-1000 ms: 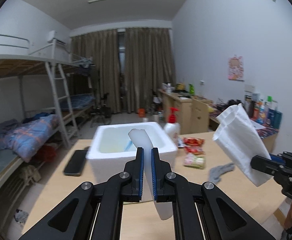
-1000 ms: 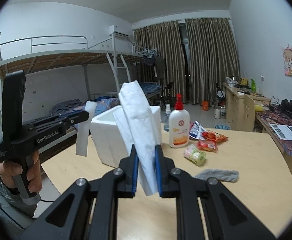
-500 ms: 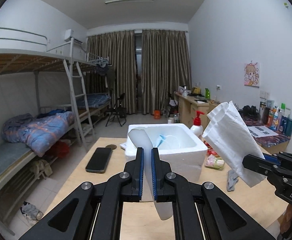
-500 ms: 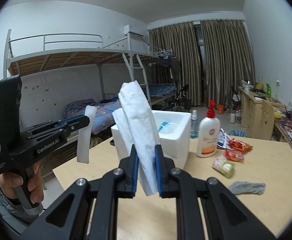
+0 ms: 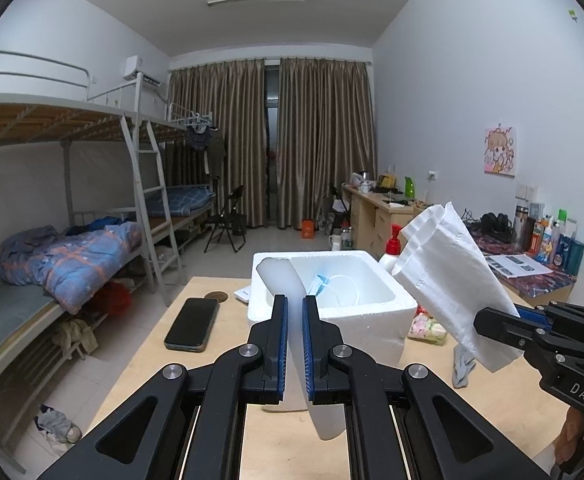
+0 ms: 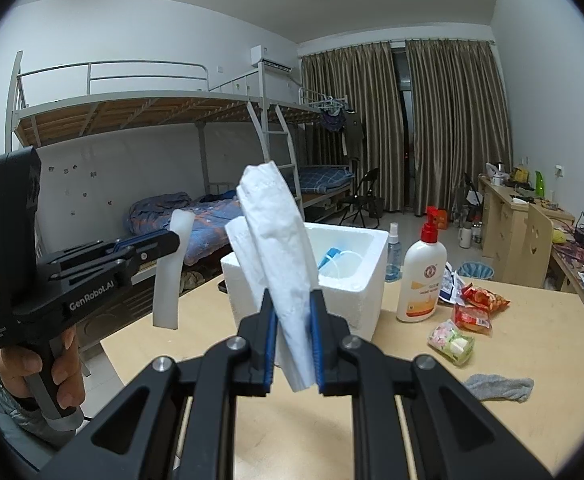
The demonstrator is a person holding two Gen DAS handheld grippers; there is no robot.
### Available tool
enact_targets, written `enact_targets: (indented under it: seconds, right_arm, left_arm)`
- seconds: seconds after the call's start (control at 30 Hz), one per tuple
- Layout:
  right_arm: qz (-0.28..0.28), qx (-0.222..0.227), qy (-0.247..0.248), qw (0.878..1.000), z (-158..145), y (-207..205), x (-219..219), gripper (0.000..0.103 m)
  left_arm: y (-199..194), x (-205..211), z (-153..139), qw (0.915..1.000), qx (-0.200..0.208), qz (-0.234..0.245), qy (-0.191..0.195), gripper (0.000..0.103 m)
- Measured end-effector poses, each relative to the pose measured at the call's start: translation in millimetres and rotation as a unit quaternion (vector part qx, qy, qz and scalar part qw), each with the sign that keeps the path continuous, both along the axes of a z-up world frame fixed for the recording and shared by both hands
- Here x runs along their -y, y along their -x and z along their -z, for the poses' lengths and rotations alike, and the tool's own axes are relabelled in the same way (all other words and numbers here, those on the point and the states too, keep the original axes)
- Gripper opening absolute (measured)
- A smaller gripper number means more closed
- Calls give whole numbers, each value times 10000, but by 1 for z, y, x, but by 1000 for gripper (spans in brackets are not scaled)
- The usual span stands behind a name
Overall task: Organize soft objects
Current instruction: 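Carry the plastic strip and paper towel over the white foam box with both tools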
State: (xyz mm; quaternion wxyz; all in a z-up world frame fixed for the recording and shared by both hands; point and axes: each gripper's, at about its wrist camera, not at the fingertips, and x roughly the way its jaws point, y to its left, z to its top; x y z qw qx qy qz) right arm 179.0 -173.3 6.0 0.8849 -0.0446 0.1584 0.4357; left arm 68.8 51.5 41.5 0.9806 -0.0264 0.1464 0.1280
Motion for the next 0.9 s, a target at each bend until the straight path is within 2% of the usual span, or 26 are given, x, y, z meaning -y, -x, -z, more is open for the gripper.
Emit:
enact_targets:
  seconds: [0.9]
  right_arm:
    - [26,58,36,10000,-13,-21,-19,19]
  left_arm:
    - [-43,-16,-28,9995,147,255,97,7]
